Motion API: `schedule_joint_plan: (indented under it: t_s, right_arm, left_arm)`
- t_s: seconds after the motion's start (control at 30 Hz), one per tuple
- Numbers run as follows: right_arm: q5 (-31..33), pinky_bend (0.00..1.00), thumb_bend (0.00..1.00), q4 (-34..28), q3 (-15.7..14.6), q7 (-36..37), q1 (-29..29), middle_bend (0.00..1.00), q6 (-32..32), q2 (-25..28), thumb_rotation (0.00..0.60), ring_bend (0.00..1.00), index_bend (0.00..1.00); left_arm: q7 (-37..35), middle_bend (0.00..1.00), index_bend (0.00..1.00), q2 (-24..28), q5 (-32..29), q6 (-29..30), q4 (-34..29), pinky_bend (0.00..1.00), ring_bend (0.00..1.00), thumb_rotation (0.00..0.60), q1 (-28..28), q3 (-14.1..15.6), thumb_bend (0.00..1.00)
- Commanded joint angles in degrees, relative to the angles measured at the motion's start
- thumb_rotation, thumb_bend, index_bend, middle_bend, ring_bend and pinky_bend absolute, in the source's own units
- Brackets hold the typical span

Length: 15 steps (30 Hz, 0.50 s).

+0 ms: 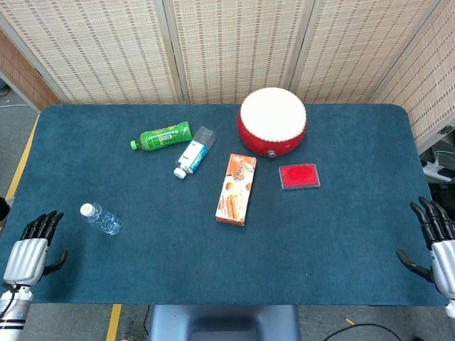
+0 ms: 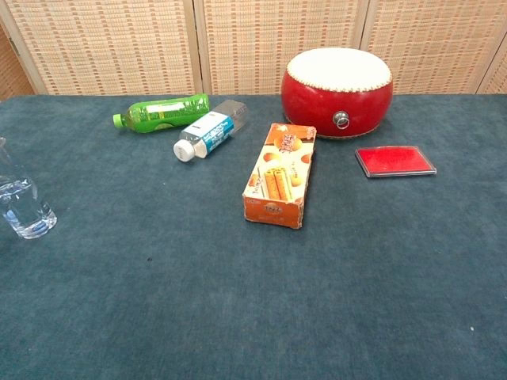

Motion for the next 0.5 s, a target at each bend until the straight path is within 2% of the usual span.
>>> schedule_joint_plan:
  t_s: [0.03,0.27,0.33,0.5]
  right_arm:
    - [0.2,0.20,0.13,0.0,0.2,0.3,-0.2,0.00,-0.1,-0.1,0.600,0.00,0.00]
    - [1.2,0.20,0.13,-1.4,-0.1,-0.3,0.8,0.00,-3.5,0.6,0.600,0.00,0.00]
    - [1.1,0.20,0.13,-1.7,-0.2,-0.3,1.0,0.00,-3.9,0.8,0.600,0.00,0.00]
    - [2.7,0.20,0.13,-2.6,0.2,-1.5,1.3,0.00,-5.2,0.4,0.600,0.00,0.00]
  left_arm:
    - [0.0,0.03,0.06,0.1,-0.2,-0.2,-0.3,0.11,0.00,0.600,0.0,0.1,0.37]
    - [1.8,0.04,0.05,0.4,-2.3,-1.3,-1.1,0.11,0.00,0.600,0.1,-0.2,0.37]
    - [2.2,0.03,0.02,0.5,-3.7,-2.0,-1.9,0.12,0.00,0.600,0.2,-0.3,0.37]
    - [-3.5,0.01,0.00,0.7,-5.9,-5.6,-3.4,0.12,0.00,0.600,-0.5,-1.0,0.37]
